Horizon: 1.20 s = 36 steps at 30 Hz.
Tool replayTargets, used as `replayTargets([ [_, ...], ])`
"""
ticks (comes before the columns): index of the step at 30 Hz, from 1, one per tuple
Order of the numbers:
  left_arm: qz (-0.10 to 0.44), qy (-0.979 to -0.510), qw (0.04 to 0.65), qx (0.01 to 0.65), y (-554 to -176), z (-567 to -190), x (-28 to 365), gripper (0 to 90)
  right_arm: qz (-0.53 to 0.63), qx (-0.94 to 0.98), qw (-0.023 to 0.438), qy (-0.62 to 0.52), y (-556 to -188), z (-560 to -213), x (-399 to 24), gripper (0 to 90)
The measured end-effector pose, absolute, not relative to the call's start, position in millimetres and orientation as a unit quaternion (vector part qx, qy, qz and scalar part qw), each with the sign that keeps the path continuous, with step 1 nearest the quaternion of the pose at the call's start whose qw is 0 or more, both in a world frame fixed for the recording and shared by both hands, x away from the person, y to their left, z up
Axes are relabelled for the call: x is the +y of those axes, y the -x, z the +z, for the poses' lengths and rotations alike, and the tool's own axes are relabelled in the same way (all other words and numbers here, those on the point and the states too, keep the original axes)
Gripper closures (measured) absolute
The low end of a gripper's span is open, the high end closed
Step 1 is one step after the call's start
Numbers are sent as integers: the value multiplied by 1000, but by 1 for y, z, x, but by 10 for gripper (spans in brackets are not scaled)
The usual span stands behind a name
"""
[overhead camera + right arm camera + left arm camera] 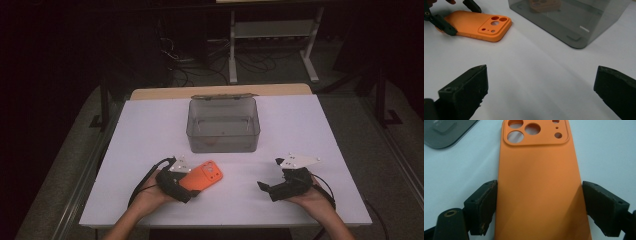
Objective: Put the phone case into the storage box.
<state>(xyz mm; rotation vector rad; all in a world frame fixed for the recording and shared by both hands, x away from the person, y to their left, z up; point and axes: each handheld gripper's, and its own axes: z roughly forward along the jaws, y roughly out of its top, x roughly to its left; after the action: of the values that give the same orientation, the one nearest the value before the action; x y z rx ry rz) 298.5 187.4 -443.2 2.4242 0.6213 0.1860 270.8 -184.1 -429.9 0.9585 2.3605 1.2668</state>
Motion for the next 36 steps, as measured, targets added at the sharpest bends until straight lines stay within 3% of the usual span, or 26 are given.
replayTargets([
  [36, 66, -913, 363, 172, -317, -395, 163, 163, 440, 821, 147, -334, -271, -430, -184, 0],
])
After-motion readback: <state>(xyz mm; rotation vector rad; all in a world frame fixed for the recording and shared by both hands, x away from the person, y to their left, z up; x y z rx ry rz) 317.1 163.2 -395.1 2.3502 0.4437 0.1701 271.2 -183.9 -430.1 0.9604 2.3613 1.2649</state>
